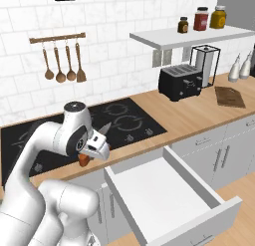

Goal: Pick up the knife from the drawer and place it on the cutting board. Then place the meat from the plate to the cutting board.

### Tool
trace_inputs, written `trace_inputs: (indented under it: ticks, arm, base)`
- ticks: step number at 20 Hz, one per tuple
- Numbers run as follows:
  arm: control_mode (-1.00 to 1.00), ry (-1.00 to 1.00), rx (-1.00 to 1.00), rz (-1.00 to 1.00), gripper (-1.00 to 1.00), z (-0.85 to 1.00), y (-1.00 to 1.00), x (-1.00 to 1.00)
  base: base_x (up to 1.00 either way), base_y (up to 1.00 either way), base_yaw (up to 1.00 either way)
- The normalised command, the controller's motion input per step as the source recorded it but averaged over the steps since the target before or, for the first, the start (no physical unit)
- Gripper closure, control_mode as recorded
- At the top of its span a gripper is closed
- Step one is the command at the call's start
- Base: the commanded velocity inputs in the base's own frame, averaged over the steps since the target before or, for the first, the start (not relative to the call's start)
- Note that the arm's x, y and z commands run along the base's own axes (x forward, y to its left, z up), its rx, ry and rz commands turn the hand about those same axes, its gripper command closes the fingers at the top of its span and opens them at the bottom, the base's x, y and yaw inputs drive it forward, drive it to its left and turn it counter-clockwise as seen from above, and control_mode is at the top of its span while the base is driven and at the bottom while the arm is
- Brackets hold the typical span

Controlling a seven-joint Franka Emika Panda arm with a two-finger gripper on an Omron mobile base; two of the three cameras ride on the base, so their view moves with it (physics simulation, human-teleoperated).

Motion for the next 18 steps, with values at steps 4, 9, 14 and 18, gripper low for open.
trace_inputs:
  ticks: [4,9,14,18]
  arm:
    - [-1.00,0.04,-0.12,0.06,1.00,-0.06,0.19,-0.38]
    - [-1.00,0.00,0.00,0.01,1.00,0.00,0.00,-0.06]
    - [-1.00,0.00,0.00,0.00,1.00,0.00,0.00,0.00]
    - [1.00,0.00,0.00,0.00,1.00,0.00,0.00,-0.04]
  base:
    - [0.00,0.00,0.00]
    - [0.00,0.00,0.00]
    - [0.00,0.00,0.00]
    - [-0.52,0.00,-0.17]
